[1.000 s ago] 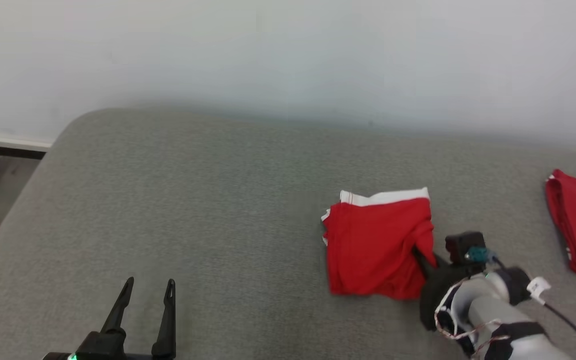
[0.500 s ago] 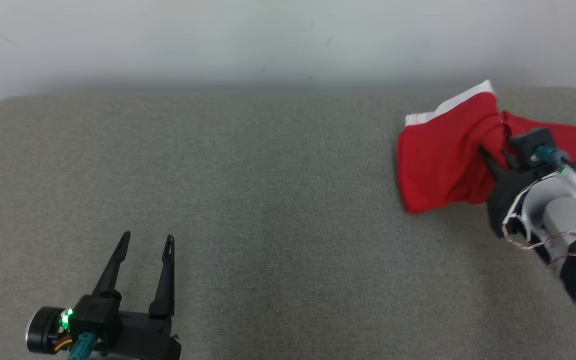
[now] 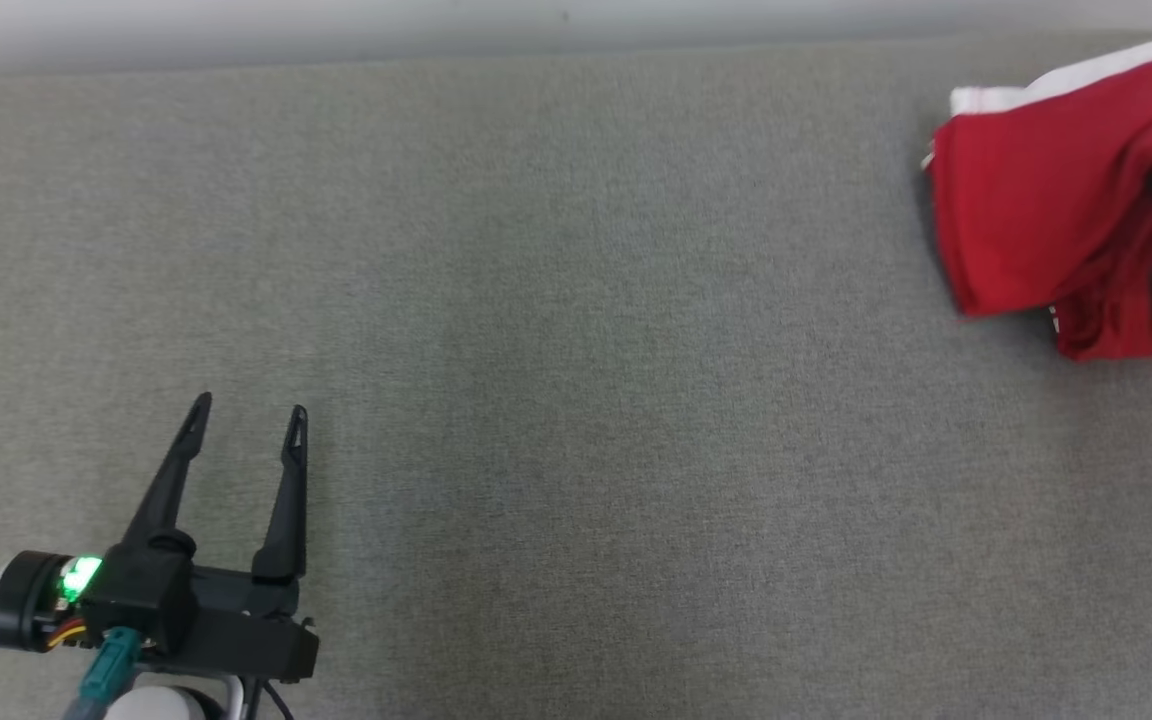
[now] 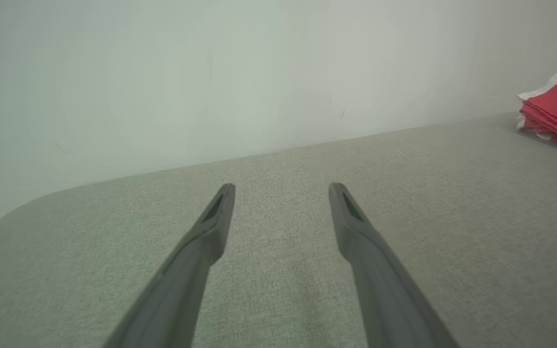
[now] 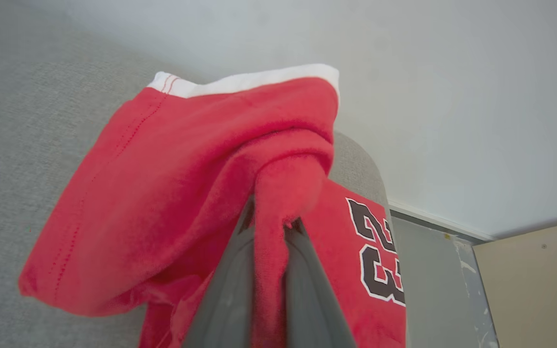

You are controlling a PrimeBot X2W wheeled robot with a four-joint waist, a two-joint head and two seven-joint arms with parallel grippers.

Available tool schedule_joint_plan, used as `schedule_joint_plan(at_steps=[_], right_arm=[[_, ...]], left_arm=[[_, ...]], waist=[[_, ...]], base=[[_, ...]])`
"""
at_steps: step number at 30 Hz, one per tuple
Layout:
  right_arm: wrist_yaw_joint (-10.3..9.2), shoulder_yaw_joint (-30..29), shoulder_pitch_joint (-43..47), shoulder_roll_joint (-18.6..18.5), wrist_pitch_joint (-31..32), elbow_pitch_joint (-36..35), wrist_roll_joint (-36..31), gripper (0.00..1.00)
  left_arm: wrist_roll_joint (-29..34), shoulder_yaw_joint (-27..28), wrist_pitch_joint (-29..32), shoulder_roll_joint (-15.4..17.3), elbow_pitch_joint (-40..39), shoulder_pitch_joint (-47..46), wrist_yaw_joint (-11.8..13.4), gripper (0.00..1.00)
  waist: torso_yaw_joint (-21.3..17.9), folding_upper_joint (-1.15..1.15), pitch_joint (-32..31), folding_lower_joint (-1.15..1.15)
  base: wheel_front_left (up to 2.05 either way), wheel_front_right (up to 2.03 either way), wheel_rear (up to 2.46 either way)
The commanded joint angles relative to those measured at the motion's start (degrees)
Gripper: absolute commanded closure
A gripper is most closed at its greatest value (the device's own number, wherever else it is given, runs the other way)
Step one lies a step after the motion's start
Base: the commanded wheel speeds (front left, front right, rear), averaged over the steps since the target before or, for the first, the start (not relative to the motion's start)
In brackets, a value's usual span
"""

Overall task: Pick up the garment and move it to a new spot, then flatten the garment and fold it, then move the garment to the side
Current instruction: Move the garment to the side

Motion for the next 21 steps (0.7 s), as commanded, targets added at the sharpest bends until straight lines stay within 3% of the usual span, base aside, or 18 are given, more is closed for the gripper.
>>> schedule_joint_plan(at_steps=[1,13,21], right_arm=[[-0.12,0.71,-1.86,-1.53,0.28,-0.75,0.92,1.00],[-0.12,5.31,-7.43,-9.25,4.81,-3.79,5.50,1.00],[-0.12,7.62,-10.33,-10.84,4.89,-2.58,5.40,1.00]], left_arm=[[0.53,0.41,-0.16,0.69,-0.64,-0.70,0.23,0.00],[0.82,-0.01,0.63,2.05,-3.29,-1.37,0.99,0.00],[0.46,-0.10,0.70,2.84,-4.53,-1.15,1.31,0.00]], waist=[[-1.75,-0.01,2.72,-0.01],[-4.02,-0.01,6.44,-0.01],[-3.94,-0.01,7.95,-0.01]], base=[[0.00,0.00,0.00],[0.00,0.00,0.00],[0.00,0.00,0.00]])
